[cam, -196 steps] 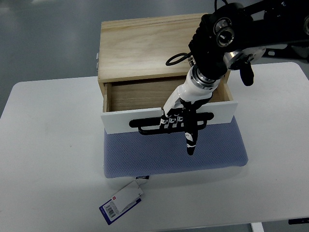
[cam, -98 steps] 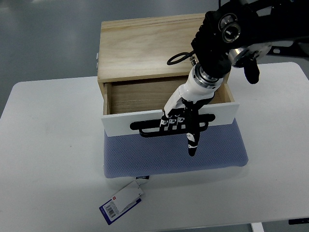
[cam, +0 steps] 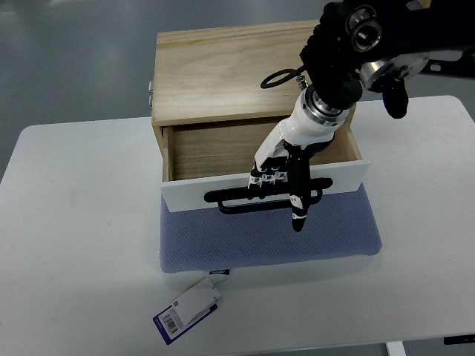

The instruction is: Open wood drawer with right hand

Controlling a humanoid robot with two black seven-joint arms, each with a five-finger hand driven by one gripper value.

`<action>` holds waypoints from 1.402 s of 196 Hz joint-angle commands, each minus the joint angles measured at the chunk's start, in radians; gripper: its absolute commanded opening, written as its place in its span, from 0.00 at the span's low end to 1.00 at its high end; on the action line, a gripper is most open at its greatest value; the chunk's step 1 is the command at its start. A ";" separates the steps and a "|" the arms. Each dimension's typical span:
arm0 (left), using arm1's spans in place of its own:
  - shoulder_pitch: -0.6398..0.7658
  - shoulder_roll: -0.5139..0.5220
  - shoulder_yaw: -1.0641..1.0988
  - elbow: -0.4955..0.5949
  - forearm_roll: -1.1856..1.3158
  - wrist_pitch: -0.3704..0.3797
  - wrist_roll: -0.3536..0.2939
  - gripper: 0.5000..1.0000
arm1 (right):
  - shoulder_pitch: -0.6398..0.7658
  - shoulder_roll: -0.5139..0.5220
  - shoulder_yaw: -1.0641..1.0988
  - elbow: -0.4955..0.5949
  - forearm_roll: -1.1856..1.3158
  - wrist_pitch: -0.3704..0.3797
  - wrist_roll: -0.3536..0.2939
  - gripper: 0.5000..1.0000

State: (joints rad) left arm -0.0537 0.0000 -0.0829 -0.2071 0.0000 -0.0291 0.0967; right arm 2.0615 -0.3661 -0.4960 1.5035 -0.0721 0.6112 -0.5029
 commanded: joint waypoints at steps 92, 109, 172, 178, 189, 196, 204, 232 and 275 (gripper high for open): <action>0.000 0.000 0.002 -0.003 0.000 0.000 0.000 1.00 | 0.045 -0.162 0.277 -0.149 0.005 0.000 0.003 0.89; 0.000 0.000 0.002 -0.006 0.002 0.000 0.000 1.00 | -0.092 -0.200 0.439 -0.336 0.005 -0.031 0.037 0.89; 0.000 0.000 0.002 -0.009 0.002 -0.002 0.000 1.00 | -0.607 -0.180 1.111 -0.681 0.000 -0.183 0.176 0.89; 0.000 0.000 0.002 -0.009 0.002 -0.002 0.000 1.00 | -0.638 -0.174 1.156 -0.683 0.000 -0.202 0.190 0.89; 0.000 0.000 0.003 -0.009 0.002 0.000 0.000 1.00 | -0.686 -0.162 1.217 -0.686 0.000 -0.231 0.211 0.89; 0.000 0.000 0.003 -0.008 0.002 -0.002 0.000 1.00 | -0.776 -0.134 1.335 -0.701 0.000 -0.298 0.267 0.89; 0.000 0.000 0.003 -0.008 0.002 0.000 0.000 1.00 | -0.819 -0.117 1.384 -0.714 0.000 -0.327 0.297 0.89; 0.000 0.000 0.003 -0.008 0.002 0.000 0.000 1.00 | -0.974 -0.011 1.622 -0.845 0.005 -0.389 0.471 0.89; 0.000 0.000 0.003 -0.012 0.002 -0.002 0.000 1.00 | -1.112 0.136 1.852 -0.980 0.006 -0.386 0.529 0.89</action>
State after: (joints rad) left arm -0.0538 0.0000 -0.0797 -0.2181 0.0018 -0.0296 0.0966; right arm 1.0217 -0.3011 1.2445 0.5723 -0.0665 0.2241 0.0088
